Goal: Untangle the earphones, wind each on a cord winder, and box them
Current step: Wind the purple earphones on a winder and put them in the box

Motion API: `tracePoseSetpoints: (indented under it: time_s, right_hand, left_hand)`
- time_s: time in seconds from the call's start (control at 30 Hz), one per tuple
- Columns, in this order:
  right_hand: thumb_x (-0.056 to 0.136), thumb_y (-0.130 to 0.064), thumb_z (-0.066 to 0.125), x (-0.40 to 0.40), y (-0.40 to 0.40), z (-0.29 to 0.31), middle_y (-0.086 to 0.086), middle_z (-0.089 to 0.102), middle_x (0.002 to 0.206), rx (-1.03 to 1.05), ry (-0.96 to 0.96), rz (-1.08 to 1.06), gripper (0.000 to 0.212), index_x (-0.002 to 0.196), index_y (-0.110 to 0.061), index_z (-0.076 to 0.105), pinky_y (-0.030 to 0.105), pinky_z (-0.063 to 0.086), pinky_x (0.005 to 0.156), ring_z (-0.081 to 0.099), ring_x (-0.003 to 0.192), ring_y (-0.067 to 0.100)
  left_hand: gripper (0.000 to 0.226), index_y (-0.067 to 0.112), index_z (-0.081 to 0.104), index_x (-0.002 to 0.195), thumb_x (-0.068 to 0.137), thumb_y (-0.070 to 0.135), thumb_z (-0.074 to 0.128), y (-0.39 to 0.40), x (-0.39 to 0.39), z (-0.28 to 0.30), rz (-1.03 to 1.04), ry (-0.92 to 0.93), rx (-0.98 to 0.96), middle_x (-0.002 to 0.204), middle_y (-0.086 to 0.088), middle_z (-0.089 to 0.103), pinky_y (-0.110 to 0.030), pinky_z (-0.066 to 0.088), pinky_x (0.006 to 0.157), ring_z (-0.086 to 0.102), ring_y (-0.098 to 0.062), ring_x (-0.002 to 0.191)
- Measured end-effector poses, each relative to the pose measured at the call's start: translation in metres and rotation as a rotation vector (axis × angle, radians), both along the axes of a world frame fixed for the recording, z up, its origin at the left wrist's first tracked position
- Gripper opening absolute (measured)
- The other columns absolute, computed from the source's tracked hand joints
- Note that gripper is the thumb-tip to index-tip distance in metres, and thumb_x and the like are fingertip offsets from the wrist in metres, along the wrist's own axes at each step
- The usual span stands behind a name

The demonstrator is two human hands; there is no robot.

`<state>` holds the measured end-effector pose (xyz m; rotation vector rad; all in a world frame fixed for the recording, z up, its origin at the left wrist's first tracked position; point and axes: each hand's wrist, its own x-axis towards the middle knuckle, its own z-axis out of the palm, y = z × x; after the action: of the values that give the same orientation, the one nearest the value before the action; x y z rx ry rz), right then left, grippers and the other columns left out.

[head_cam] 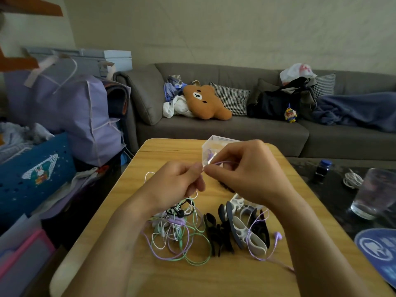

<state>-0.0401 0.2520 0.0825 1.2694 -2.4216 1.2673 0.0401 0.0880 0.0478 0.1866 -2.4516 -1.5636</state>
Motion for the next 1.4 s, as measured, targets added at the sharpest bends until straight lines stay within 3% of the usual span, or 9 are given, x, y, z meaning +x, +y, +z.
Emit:
tracePoseSetpoints:
  time_s: [0.13,0.33,0.43,0.63,0.8,0.9,0.97,1.13,1.4]
  right_hand:
    - [0.078,-0.039,0.082,-0.009,0.006,-0.003,-0.002,0.065,0.059,-0.080,-0.117,-0.022,0.020,0.074,-0.021,0.075,0.015,0.039,0.049,0.050,0.049,0.000]
    - [0.092,-0.051,0.060,-0.020,0.012,-0.006,-0.003,0.065,0.060,0.104,-0.168,-0.074,0.033,0.078,-0.025,0.075,0.015,0.039,0.047,0.050,0.047,-0.001]
    - [0.096,-0.048,0.057,-0.026,0.014,-0.011,-0.019,0.057,0.049,0.216,-0.175,-0.105,0.033,0.081,-0.024,0.074,0.013,0.037,0.047,0.050,0.046,-0.003]
    - [0.092,-0.047,0.064,-0.010,0.010,-0.003,-0.010,0.060,0.056,0.471,-0.231,0.166,0.025,0.083,-0.029,0.079,0.014,0.036,0.051,0.049,0.049,0.000]
    - [0.080,-0.050,0.071,-0.001,0.017,0.011,0.001,0.072,0.074,0.369,-0.283,0.390,0.030,0.096,-0.026,0.080,0.018,0.042,0.060,0.059,0.062,0.000]
    - [0.081,-0.042,0.072,-0.004,0.023,0.013,0.001,0.065,0.069,0.075,-0.383,0.455,0.030,0.100,-0.020,0.078,0.027,0.040,0.056,0.051,0.060,0.014]
    - [0.082,-0.034,0.072,-0.011,0.025,0.011,-0.004,0.056,0.062,-0.144,-0.443,0.395,0.024,0.096,-0.015,0.078,0.024,0.037,0.052,0.043,0.056,0.011]
    - [0.083,-0.020,0.066,-0.038,0.035,0.004,-0.007,0.035,0.054,-0.544,-0.648,0.218,0.026,0.097,0.001,0.071,0.019,0.029,0.045,0.030,0.050,0.008]
    - [0.091,-0.014,0.066,-0.071,0.057,-0.018,-0.007,0.037,0.056,-0.611,-0.875,-0.048,0.016,0.104,-0.005,0.067,0.018,0.034,0.042,0.036,0.045,0.006]
  left_hand:
    - [0.042,0.012,0.047,0.061,0.097,0.033,0.047,-0.002,0.005,0.006,-0.092,0.072,0.369,0.052,-0.003,0.030,-0.022,0.025,0.047,0.025,-0.013,0.048]
    - [0.033,0.018,0.054,0.077,0.104,0.028,0.037,-0.013,-0.002,0.010,0.060,0.392,1.068,0.057,0.006,0.049,-0.020,0.029,0.047,0.046,-0.007,0.046]
    - [0.024,0.017,0.058,0.110,0.105,0.016,0.035,-0.022,-0.002,0.008,0.179,0.471,1.013,0.101,0.002,0.073,-0.024,0.044,0.069,0.072,-0.010,0.096]
    - [0.059,0.012,0.031,0.152,0.098,0.002,0.050,-0.011,-0.004,-0.007,0.270,0.315,0.479,0.154,-0.005,0.042,-0.028,0.044,0.099,0.048,-0.011,0.134]
    - [0.088,0.027,0.008,0.159,0.091,0.064,0.050,0.004,-0.009,-0.012,0.141,0.197,0.266,0.165,0.011,0.015,-0.019,0.018,0.111,0.014,-0.003,0.149]
    - [0.083,0.039,0.038,0.143,0.075,0.086,0.048,0.002,-0.009,-0.018,0.089,0.159,0.100,0.153,0.012,0.040,-0.050,0.017,0.120,0.021,-0.017,0.148]
    - [0.052,0.033,0.061,0.099,0.083,0.079,0.046,0.000,-0.008,-0.017,0.063,0.146,0.021,0.108,0.009,0.064,-0.058,0.030,0.110,0.046,-0.023,0.123]
    - [0.050,0.015,0.047,0.061,0.104,0.040,0.043,-0.001,-0.005,-0.012,0.102,0.226,-0.085,0.058,-0.003,0.040,-0.034,0.036,0.062,0.037,-0.019,0.057]
    - [0.055,0.023,0.039,0.050,0.105,0.028,0.040,-0.010,-0.006,-0.001,0.123,0.306,0.694,0.044,0.007,0.026,-0.029,0.033,0.066,0.023,-0.011,0.043]
